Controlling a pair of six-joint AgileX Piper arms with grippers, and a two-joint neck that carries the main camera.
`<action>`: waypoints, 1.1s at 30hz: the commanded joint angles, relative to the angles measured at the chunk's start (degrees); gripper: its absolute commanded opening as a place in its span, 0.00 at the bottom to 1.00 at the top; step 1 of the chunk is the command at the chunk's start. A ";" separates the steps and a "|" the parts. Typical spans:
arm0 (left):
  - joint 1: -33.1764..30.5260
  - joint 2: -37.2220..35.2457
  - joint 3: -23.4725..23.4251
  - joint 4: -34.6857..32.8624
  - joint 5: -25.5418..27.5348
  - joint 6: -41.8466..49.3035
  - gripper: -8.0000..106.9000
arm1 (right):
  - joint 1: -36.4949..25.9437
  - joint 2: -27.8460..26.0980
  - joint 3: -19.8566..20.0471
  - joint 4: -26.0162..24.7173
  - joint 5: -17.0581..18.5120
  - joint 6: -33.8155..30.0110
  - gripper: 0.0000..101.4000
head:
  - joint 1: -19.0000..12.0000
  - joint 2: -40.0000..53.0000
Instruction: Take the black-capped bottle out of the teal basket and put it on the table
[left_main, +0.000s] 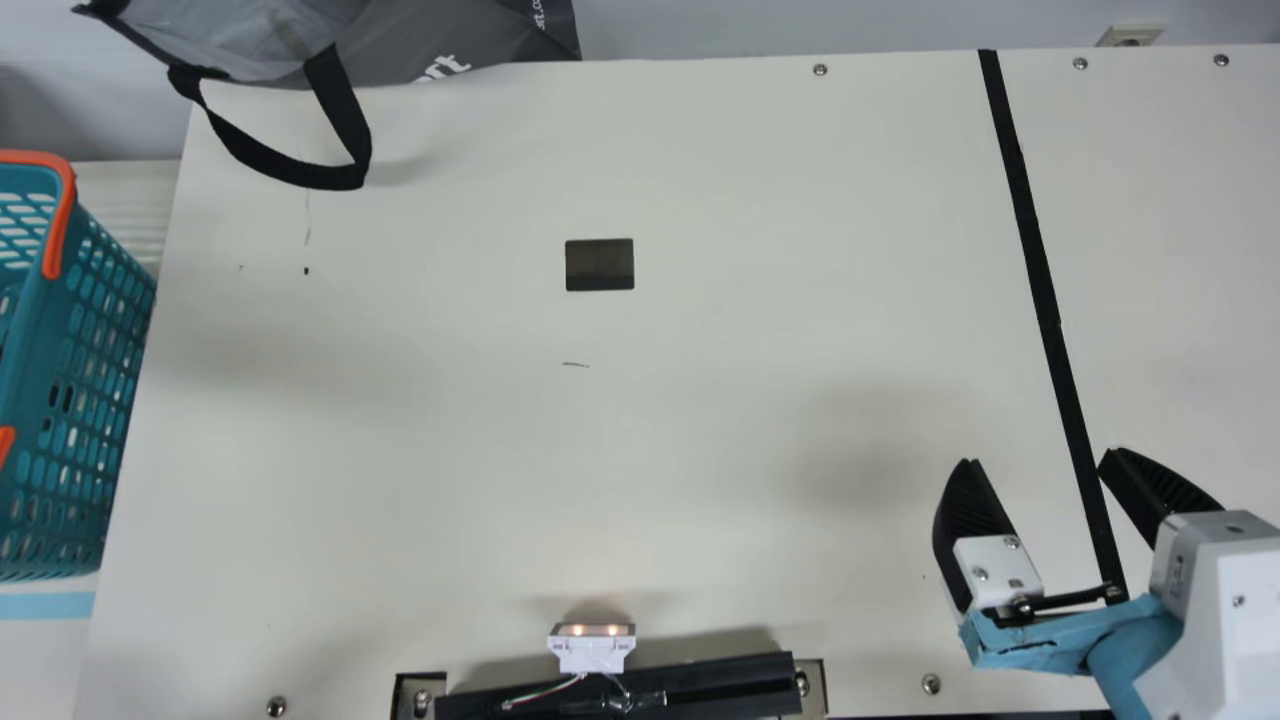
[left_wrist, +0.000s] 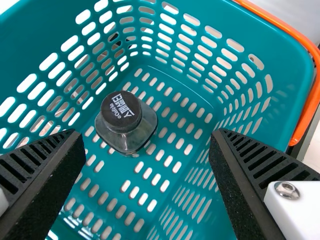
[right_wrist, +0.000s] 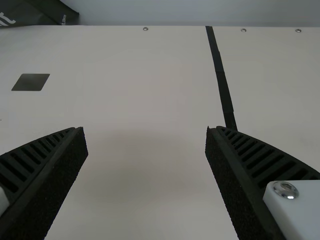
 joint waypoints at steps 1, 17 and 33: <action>-0.12 0.88 -0.42 -0.73 -0.31 0.80 1.00 | 0.00 0.00 0.00 0.00 0.00 0.00 0.90 | -0.21 0.47; 0.37 8.23 -5.73 -1.97 -2.04 1.59 1.00 | 0.00 0.00 0.00 0.00 -0.08 0.00 0.90 | -0.21 0.47; 1.62 13.24 -7.21 0.99 -3.62 -2.65 1.00 | 0.00 0.00 0.00 0.00 -0.01 0.00 0.90 | -0.21 0.47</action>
